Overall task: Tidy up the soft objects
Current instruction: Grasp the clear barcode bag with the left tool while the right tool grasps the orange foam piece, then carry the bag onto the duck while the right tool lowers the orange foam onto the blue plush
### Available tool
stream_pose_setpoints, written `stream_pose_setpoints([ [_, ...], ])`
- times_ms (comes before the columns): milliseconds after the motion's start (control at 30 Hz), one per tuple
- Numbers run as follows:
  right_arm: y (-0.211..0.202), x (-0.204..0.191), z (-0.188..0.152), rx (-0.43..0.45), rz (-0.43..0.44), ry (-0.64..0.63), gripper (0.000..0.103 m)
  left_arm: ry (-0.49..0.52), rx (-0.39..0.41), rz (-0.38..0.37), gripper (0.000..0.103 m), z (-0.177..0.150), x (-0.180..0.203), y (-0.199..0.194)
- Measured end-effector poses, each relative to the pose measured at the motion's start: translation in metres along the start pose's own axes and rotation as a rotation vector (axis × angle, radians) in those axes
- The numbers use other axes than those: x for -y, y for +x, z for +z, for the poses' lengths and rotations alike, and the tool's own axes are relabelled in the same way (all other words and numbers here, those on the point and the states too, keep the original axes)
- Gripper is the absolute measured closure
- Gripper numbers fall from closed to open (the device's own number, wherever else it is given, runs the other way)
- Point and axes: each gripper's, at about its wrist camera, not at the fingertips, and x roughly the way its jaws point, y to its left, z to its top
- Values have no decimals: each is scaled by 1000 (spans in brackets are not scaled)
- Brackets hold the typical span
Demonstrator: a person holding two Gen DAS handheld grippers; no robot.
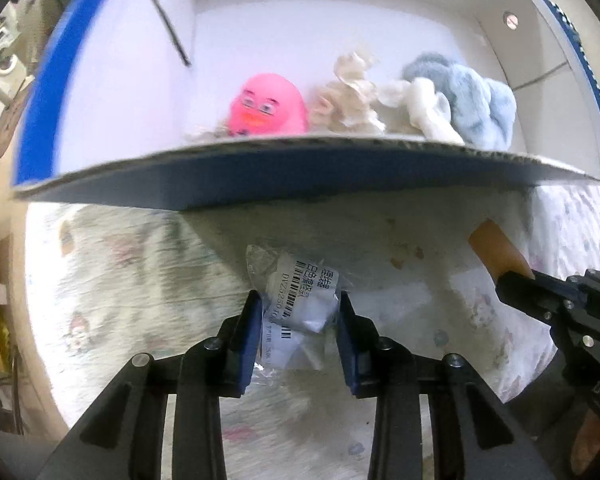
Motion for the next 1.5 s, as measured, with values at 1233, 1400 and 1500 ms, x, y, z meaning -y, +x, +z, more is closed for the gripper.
stream_pose_setpoints([
  [1233,-92,20,86,329,115,73,96,54,356,56,72,98,10,-112],
  [1400,-57,32,93,251,111,111,96,70,332,27,72,104,14,-80],
  [1500,-41,31,95,212,105,106,96,50,307,-12,72,106,14,-62],
])
